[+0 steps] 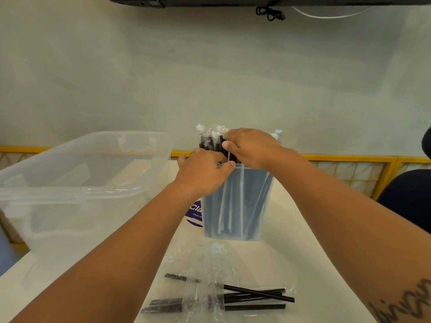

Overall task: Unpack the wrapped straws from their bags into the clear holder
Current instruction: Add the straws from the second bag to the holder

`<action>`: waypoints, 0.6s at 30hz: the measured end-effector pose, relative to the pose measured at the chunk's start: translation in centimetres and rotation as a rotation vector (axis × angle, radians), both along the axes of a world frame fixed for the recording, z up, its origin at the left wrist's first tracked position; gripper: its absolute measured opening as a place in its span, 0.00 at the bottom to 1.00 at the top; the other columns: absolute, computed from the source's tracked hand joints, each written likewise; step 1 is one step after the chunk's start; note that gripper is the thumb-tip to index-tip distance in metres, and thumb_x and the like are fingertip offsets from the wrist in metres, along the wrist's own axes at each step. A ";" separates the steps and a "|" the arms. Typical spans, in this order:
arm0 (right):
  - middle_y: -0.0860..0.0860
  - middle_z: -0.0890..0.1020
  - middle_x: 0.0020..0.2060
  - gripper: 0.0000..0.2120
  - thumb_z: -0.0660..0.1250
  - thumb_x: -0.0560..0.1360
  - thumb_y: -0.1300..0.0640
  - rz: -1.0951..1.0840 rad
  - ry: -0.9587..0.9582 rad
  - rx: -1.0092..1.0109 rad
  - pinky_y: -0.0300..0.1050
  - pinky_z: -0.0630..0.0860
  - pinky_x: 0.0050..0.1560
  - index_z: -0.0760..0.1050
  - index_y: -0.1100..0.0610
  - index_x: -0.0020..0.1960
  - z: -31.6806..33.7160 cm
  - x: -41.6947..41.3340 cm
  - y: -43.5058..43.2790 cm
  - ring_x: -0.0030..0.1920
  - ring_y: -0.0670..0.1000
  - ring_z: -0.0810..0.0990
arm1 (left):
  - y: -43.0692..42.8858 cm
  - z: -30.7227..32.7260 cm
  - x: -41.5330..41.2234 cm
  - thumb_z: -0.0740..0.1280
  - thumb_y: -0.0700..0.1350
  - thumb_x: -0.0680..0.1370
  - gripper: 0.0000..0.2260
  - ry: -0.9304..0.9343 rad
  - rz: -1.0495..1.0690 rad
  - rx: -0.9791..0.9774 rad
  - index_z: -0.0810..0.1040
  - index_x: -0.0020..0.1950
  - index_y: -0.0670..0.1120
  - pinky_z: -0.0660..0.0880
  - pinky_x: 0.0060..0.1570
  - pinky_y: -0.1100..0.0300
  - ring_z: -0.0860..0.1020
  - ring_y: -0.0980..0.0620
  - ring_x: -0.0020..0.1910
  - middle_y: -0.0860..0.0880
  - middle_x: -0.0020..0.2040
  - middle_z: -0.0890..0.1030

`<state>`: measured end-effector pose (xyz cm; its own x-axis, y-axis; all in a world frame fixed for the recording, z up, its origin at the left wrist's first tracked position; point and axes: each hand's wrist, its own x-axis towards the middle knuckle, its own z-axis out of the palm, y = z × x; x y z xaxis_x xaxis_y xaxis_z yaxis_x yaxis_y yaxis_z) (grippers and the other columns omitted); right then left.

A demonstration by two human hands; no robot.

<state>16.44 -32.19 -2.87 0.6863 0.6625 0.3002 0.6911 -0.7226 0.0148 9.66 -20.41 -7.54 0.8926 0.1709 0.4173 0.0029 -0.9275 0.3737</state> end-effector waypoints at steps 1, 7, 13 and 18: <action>0.54 0.75 0.57 0.20 0.47 0.82 0.47 -0.018 0.003 -0.044 0.51 0.65 0.61 0.70 0.59 0.59 0.1 -0.2 -0.1 0.64 0.57 0.70 | 0.0 -0.3 -0.1 0.58 0.57 0.79 0.14 -0.025 -0.008 -0.014 0.78 0.57 0.54 0.60 0.65 0.45 0.70 0.49 0.62 0.52 0.52 0.78; 0.53 0.54 0.76 0.27 0.46 0.81 0.44 -0.030 -0.021 0.110 0.50 0.49 0.75 0.50 0.55 0.76 -0.6 -1.4 -1.3 0.76 0.53 0.50 | -0.9 -2.4 -3.3 0.64 0.50 0.77 0.20 -0.240 0.007 -0.168 0.70 0.69 0.50 0.59 0.68 0.49 0.58 0.47 0.73 0.48 0.73 0.62; 0.52 0.68 0.71 0.24 0.54 0.79 0.48 0.091 0.064 0.981 0.44 0.59 0.70 0.62 0.55 0.73 -4.4 -5.7 -4.4 0.72 0.50 0.64 | -3.1 -5.5 -9.2 0.68 0.56 0.74 0.27 0.057 -0.252 -0.123 0.65 0.71 0.56 0.58 0.70 0.55 0.61 0.54 0.71 0.56 0.71 0.64; 0.54 0.69 0.70 0.29 0.50 0.75 0.43 -0.032 0.163 0.829 0.44 0.59 0.69 0.64 0.54 0.72 -10.1 -8.7 -6.5 0.72 0.52 0.64 | -5.7 -8.6 -10.4 0.68 0.54 0.72 0.26 0.697 -0.324 0.296 0.67 0.69 0.55 0.41 0.73 0.43 0.66 0.51 0.68 0.53 0.65 0.71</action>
<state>7.78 -38.72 -12.98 0.7777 0.2514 0.5762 0.6178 -0.4752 -0.6265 -0.75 -26.13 -16.13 0.9496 -0.1701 -0.2632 -0.1412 -0.9820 0.1251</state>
